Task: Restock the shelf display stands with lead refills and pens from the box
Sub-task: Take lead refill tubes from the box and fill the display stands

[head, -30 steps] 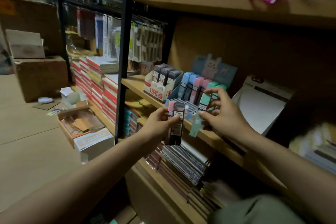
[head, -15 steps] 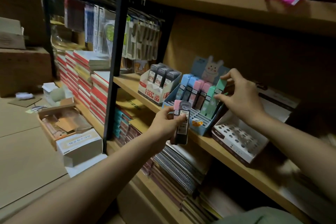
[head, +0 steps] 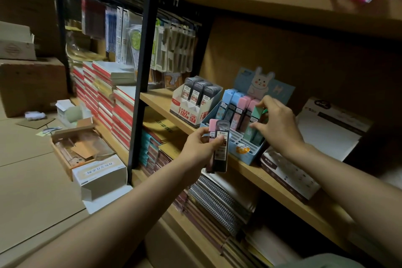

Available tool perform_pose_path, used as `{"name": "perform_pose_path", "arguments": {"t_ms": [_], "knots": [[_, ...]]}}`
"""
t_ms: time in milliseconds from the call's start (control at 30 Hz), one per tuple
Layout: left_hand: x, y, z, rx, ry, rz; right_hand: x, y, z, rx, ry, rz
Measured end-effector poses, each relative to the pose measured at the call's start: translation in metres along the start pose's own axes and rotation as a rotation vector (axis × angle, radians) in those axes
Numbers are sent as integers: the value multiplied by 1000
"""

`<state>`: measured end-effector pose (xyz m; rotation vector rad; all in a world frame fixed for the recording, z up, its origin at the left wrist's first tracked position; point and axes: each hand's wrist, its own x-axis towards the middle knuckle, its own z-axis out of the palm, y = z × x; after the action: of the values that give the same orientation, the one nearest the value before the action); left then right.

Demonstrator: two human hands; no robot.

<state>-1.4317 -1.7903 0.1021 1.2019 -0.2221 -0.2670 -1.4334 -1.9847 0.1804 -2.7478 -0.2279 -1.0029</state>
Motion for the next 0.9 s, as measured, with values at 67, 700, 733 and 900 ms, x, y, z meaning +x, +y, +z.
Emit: {"name": "perform_pose_path", "arguments": {"t_ms": [67,700,733,900], "knots": [[0,1,1,-3,-1,6,-2,1,1,-108,-8,-28],[-10,31,-16,-6,-104,-50,-1,-74,-1,483,-300,157],[-10,37,-20,-7,-110,-68,5,-76,-1,497,-311,165],[-3,58,-51,14,66,-24,60,-79,-9,488,-105,137]]}}
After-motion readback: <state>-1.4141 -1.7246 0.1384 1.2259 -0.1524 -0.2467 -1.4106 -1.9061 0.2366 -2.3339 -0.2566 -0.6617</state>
